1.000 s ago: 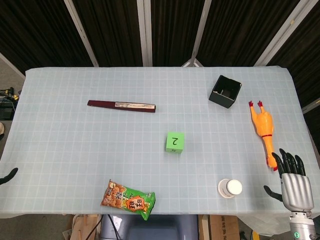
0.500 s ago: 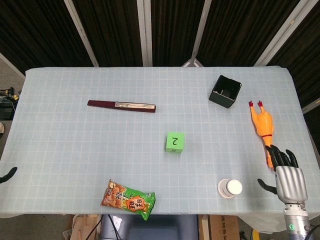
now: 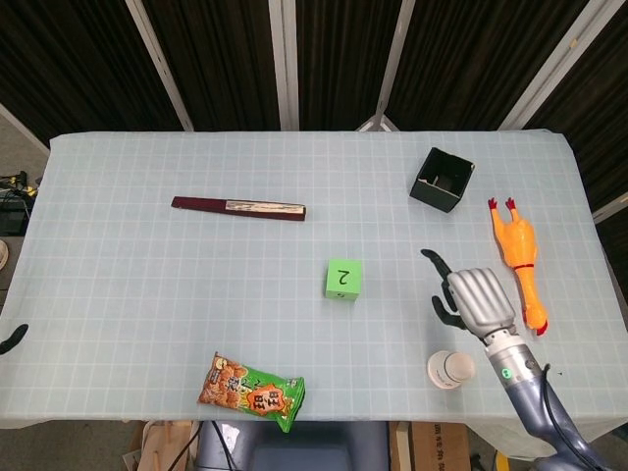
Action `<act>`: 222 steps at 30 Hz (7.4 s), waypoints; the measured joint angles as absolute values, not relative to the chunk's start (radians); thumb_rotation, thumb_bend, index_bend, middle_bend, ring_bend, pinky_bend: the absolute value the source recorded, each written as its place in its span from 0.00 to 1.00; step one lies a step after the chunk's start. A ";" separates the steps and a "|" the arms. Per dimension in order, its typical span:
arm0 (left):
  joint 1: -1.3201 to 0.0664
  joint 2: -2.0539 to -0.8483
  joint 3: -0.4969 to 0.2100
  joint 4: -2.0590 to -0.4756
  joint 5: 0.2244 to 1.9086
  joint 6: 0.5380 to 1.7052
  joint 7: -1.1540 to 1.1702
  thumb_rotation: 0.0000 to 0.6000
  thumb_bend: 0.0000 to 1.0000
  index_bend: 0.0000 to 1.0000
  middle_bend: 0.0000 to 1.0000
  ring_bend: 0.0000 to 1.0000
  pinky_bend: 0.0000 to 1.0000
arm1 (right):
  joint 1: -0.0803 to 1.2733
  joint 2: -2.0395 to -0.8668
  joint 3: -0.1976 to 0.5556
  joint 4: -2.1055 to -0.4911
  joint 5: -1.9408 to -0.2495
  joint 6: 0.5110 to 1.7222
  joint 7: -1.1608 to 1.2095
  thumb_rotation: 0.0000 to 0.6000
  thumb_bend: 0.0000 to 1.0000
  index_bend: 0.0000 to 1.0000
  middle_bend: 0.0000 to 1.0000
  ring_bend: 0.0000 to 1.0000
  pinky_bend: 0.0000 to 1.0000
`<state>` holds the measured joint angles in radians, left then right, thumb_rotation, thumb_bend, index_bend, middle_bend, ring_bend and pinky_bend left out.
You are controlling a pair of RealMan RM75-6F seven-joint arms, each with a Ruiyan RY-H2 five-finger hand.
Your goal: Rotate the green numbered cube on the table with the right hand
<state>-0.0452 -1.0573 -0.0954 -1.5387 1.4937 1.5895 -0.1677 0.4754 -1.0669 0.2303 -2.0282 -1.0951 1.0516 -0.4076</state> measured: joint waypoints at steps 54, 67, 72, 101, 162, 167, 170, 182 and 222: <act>-0.070 -1.055 -0.102 -1.525 1.449 1.522 -0.137 1.00 0.27 0.00 0.00 0.00 0.01 | 1.337 -1.432 0.185 -1.858 0.071 0.965 -0.861 1.00 0.75 0.14 0.86 0.85 0.73; -0.071 -1.055 -0.101 -1.530 1.446 1.520 -0.131 1.00 0.27 0.00 0.00 0.00 0.01 | 1.357 -1.419 0.149 -1.863 0.104 0.963 -0.868 1.00 0.75 0.16 0.86 0.85 0.73; -0.069 -1.053 -0.101 -1.532 1.445 1.523 -0.135 1.00 0.27 0.00 0.00 0.00 0.01 | 1.356 -1.406 0.135 -1.880 0.103 0.961 -0.865 1.00 0.75 0.16 0.86 0.85 0.73; -0.065 -1.059 -0.097 -1.539 1.454 1.536 -0.112 1.00 0.27 0.00 0.00 0.00 0.01 | 1.338 -1.287 0.048 -1.983 0.104 0.952 -0.849 1.00 0.75 0.20 0.86 0.85 0.73; -0.062 -1.072 -0.096 -1.550 1.453 1.545 -0.074 1.00 0.27 0.00 0.00 0.00 0.01 | 1.285 -1.136 -0.084 -1.846 0.058 0.725 -0.616 1.00 0.75 0.20 0.86 0.85 0.73; -0.064 -1.073 -0.095 -1.552 1.450 1.538 -0.066 1.00 0.27 0.00 0.00 0.00 0.01 | 1.295 -1.122 -0.095 -1.842 0.065 0.704 -0.608 1.00 0.75 0.20 0.86 0.85 0.73; -0.063 -1.074 -0.094 -1.554 1.455 1.542 -0.063 1.00 0.27 0.00 0.00 0.00 0.01 | 1.306 -1.121 -0.106 -1.830 0.077 0.693 -0.607 1.00 0.75 0.20 0.86 0.85 0.73; -0.064 -1.076 -0.097 -1.555 1.448 1.539 -0.055 1.00 0.27 0.00 0.00 0.00 0.01 | 1.347 -1.151 -0.157 -1.744 0.144 0.641 -0.606 1.00 0.75 0.21 0.86 0.85 0.73; -0.067 -1.081 -0.096 -1.558 1.450 1.536 -0.037 1.00 0.27 0.00 0.00 0.00 0.01 | 1.425 -1.191 -0.242 -1.648 0.125 0.897 -0.528 1.00 0.44 0.13 0.14 0.17 0.15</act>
